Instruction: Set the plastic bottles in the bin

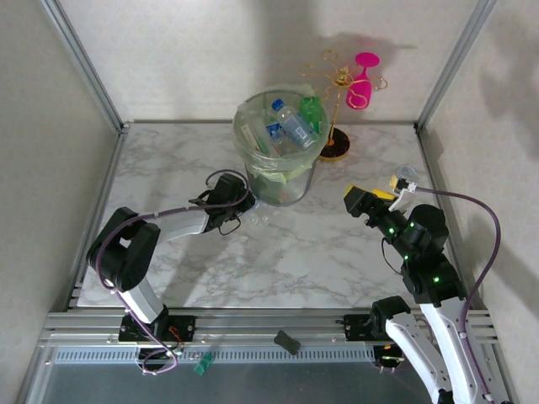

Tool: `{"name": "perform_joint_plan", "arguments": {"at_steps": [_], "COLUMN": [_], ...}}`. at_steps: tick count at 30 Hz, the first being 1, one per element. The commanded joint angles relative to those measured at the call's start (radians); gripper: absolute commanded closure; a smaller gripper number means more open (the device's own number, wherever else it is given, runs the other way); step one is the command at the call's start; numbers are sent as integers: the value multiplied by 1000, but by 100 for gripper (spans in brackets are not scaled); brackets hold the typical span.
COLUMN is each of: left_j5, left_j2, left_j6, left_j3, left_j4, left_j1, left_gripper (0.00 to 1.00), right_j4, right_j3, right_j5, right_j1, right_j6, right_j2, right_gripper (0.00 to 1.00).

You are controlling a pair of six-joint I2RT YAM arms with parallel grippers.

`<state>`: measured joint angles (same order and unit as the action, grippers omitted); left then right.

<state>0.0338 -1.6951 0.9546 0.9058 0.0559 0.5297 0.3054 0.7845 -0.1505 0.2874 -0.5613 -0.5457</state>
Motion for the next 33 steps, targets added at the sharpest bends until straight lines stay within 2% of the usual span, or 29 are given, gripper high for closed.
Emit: {"name": "perform_joint_plan", "arguments": {"at_steps": [1, 11, 20, 22, 26, 30, 33], "left_j5": [-45, -101, -93, -105, -130, -127, -96], "left_j2": [16, 193, 178, 163, 114, 45, -14], "left_j6": [-21, -59, -59, -60, -71, -71, -65], "left_j3": [-16, -45, -83, -84, -61, -25, 7], "left_j4": [-84, -149, -158, -164, -187, -189, -174], "left_j1": [5, 5, 16, 20, 19, 18, 18], "left_gripper": [54, 53, 51, 46, 29, 21, 19], "right_j4": [3, -10, -22, -16, -8, -12, -12], "right_j3": [9, -1, -19, -18, -15, -18, -21], "right_j5": [17, 9, 1, 5, 10, 8, 11], "right_j1": [-2, -2, -2, -2, -2, -2, -2], "right_j6": [13, 1, -16, -14, -6, -9, -9], "right_j2": [12, 15, 19, 22, 26, 23, 23], "right_gripper": [6, 6, 6, 7, 6, 6, 6]}}
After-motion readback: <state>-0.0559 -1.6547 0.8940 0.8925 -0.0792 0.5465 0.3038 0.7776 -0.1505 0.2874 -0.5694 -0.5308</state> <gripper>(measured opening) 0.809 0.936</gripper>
